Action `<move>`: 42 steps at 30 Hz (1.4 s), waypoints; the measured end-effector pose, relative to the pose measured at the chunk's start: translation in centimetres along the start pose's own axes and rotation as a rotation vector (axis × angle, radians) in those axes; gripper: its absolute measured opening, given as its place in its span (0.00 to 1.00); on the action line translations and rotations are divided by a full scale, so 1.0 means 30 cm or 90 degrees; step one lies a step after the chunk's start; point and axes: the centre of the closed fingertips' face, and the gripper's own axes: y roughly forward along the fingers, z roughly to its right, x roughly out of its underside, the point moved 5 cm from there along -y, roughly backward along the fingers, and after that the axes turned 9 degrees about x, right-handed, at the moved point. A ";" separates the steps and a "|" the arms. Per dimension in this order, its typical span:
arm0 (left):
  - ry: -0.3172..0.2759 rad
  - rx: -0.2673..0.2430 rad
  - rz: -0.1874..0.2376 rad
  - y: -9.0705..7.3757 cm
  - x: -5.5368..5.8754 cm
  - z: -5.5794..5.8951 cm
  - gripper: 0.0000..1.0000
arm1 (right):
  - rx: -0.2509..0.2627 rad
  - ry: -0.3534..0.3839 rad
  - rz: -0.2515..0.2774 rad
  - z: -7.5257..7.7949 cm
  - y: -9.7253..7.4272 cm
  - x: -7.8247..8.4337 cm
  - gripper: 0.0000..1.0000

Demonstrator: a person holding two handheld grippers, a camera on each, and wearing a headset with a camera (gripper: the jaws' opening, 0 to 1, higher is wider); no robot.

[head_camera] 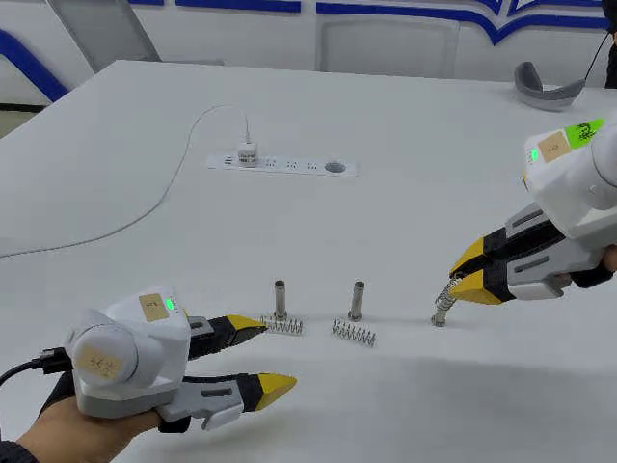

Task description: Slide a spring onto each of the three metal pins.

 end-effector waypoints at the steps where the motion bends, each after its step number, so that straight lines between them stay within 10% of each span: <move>1: -0.001 -0.001 0.000 -0.001 0.001 -0.001 0.42 | 0.001 0.001 -0.002 0.007 0.000 0.002 0.12; 42: -0.023 -0.020 0.004 -0.016 0.016 -0.019 0.45 | -0.015 0.025 -0.084 0.131 0.109 0.089 0.12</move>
